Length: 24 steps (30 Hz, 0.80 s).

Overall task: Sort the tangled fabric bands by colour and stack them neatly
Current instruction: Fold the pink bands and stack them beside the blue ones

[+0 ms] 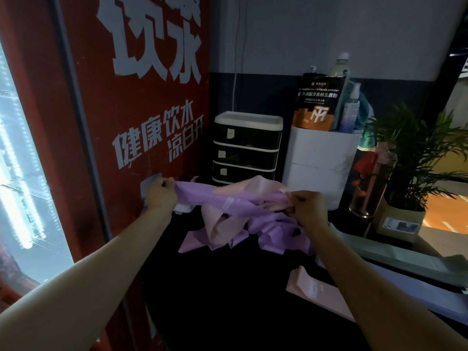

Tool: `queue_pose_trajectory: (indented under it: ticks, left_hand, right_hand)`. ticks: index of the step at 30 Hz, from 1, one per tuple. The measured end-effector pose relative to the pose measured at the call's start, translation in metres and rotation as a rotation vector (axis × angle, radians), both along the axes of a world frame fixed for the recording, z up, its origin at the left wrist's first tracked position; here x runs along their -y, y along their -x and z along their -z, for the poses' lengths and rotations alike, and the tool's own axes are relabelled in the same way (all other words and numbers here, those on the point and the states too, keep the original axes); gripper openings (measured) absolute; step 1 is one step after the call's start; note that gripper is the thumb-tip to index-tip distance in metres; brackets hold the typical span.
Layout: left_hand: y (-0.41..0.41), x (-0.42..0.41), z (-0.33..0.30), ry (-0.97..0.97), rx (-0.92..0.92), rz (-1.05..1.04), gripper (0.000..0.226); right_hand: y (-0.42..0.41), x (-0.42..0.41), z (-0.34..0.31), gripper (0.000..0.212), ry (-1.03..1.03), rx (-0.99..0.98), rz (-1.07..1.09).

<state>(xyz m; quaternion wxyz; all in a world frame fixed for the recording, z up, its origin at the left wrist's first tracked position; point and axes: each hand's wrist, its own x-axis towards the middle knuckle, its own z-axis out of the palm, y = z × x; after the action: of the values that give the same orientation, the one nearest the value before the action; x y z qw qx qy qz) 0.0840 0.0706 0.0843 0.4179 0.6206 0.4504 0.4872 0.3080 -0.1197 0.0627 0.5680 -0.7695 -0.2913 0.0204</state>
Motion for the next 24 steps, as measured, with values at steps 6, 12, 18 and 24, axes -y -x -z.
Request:
queue_pose_trajectory:
  ticks: [6,12,18,24]
  left_hand:
    - [0.004,-0.010,0.004,-0.032,-0.006,-0.018,0.035]
    - [-0.009,0.006,0.012,-0.066,-0.309,0.280,0.022]
    - [-0.033,0.031,0.003,-0.096,-0.368,0.646,0.047]
    - [-0.048,0.044,0.000,-0.159,-0.154,0.654,0.015]
  right_hand:
    - [-0.006,0.004,0.005,0.029,0.004,-0.036,0.064]
    - [0.017,-0.009,-0.019,0.017,0.010,0.080,-0.038]
    - [0.055,-0.027,-0.064,0.018,-0.171,-0.011,-0.290]
    - [0.062,-0.026,-0.098,0.018,-0.364,-0.065,-0.339]
